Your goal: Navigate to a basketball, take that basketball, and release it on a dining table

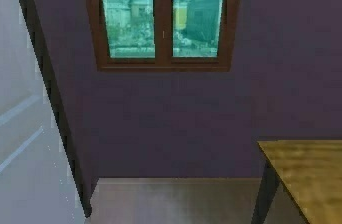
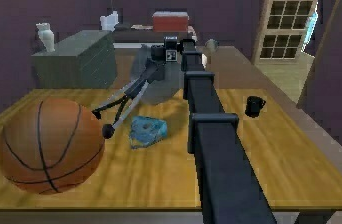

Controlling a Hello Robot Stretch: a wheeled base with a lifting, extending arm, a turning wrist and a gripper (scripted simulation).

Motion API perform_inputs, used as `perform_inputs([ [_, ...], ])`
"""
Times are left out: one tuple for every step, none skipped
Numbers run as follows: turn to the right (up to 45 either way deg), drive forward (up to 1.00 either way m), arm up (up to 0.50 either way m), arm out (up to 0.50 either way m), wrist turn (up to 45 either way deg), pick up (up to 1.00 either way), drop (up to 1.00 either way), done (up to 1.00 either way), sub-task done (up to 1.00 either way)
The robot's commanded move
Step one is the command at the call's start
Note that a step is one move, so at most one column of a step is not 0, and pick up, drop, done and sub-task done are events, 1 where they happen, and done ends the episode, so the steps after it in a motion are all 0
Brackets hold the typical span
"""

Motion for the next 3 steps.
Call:
perform_inputs([
  [0.0, 0.0, 0.0, 0.0, 45.0, 0.0, 0.0, 0.0, 0.0],
  [0.0, 0.0, 0.0, 0.0, 45.0, 0.0, 0.0, 0.0, 0.0],
  [0.0, 0.0, 0.0, 0.0, 24.0, 0.0, 0.0, 0.0, 0.0],
])
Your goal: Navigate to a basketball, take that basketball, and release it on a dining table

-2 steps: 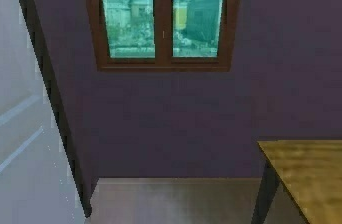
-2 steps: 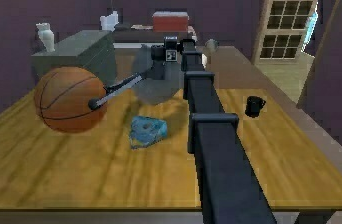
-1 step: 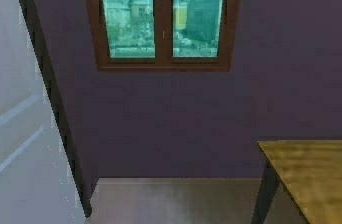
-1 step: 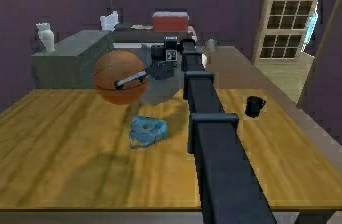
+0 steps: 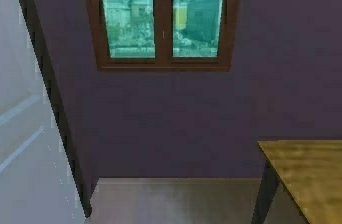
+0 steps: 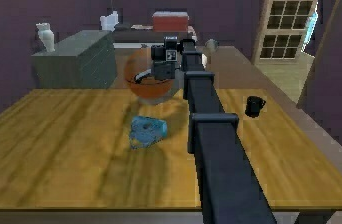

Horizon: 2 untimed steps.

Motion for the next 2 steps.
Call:
perform_inputs([
  [0.0, 0.0, -0.32, 0.0, 0.0, 0.0, 0.0, 0.0, 0.0],
  [0.0, 0.0, 0.0, 0.0, 0.0, 0.0, 1.0, 0.0, 0.0],
])
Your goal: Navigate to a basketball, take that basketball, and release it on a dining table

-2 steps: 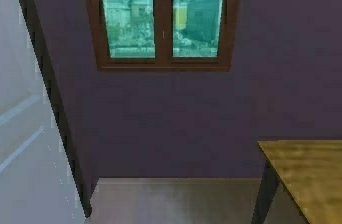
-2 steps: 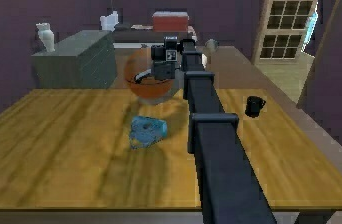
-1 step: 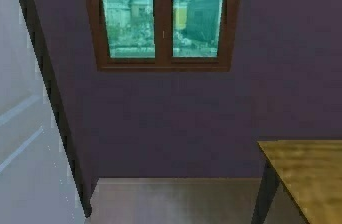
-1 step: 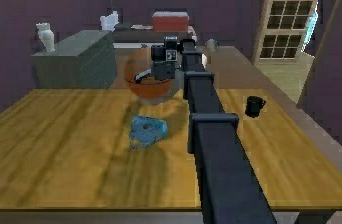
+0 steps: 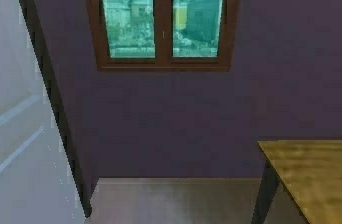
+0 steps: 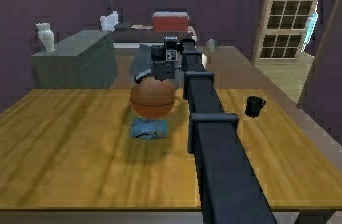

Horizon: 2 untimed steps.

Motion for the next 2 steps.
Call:
perform_inputs([
  [0.0, 0.0, 0.0, -0.1, 0.0, 0.0, 0.0, 0.0, 0.0],
  [0.0, 0.0, 0.0, 0.0, 0.0, 0.0, 0.0, 1.0, 0.0],
])
